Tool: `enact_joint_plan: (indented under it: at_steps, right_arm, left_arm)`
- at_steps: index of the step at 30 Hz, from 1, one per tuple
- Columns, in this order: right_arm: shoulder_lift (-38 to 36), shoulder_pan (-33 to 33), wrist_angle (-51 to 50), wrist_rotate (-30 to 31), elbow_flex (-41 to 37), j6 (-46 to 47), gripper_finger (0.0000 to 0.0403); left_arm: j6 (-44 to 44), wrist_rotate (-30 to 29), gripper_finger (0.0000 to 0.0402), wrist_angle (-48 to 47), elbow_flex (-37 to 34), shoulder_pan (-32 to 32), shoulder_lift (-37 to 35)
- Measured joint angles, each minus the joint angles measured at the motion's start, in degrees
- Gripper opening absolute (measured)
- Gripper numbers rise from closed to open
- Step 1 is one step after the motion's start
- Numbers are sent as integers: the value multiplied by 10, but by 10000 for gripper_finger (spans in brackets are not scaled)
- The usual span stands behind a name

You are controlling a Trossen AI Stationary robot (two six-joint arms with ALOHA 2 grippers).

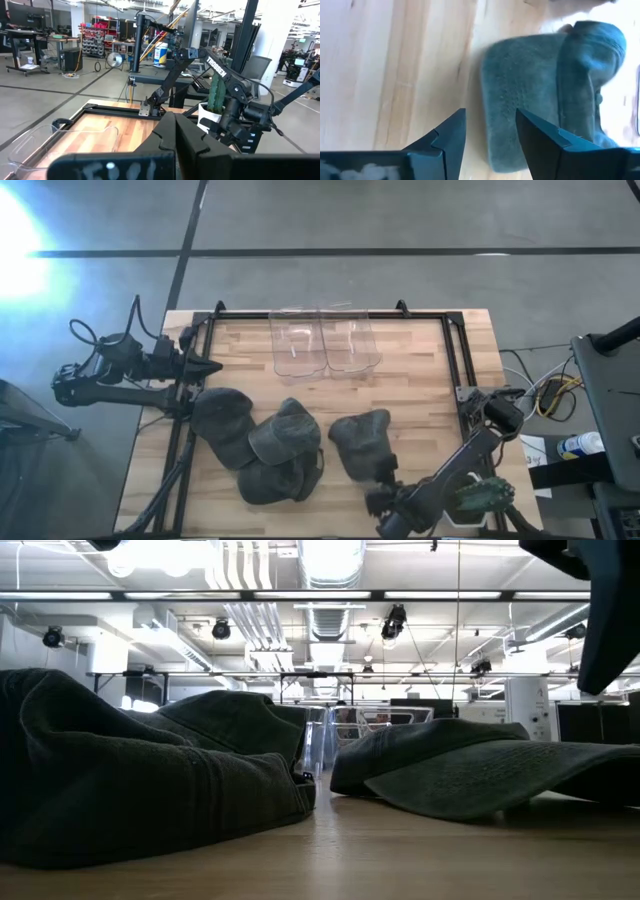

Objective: Pick & Place hat
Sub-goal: Put the right gray cap into the right transparent bin

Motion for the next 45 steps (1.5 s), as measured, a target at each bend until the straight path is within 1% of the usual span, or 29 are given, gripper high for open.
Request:
enact_joint_plan:
  at_steps: [5,11,15,19,23,25,28,33,36,38,41,43,45]
  right_arm:
    - [0,1,45,2,-20,-39,196]
    - [0,-6,56,64,-73,-41,220]
    - [1,-15,58,110,-100,-40,226]
    - [1,-32,74,116,-129,-39,226]
    - [1,-52,88,135,-147,-28,223]
    - [1,-63,89,140,-148,-6,213]
    - [1,-80,85,143,-146,14,179]
    - [-11,-101,77,154,-123,24,82]
    - [-46,-111,71,163,-107,23,26]
    - [-79,-118,59,168,-95,33,19]
    - [-142,-128,31,201,-80,81,14]
    - [-197,-138,31,247,-72,119,13]
    - [-250,-155,33,307,-69,154,13]
  left_arm:
    - [0,0,0,0,0,0,0]
    - [0,0,0,0,0,0,0]
    - [0,0,0,0,0,0,0]
    - [0,0,0,0,0,0,0]
    - [0,0,0,0,0,0,0]
    - [0,0,0,0,0,0,0]
    - [0,0,0,0,0,0,0]
    - [0,0,0,0,0,0,0]
    - [0,0,0,0,0,0,0]
    - [0,0,0,0,0,0,0]
    - [0,0,0,0,0,0,0]
    - [0,0,0,0,0,0,0]
    - [0,0,0,0,0,0,0]
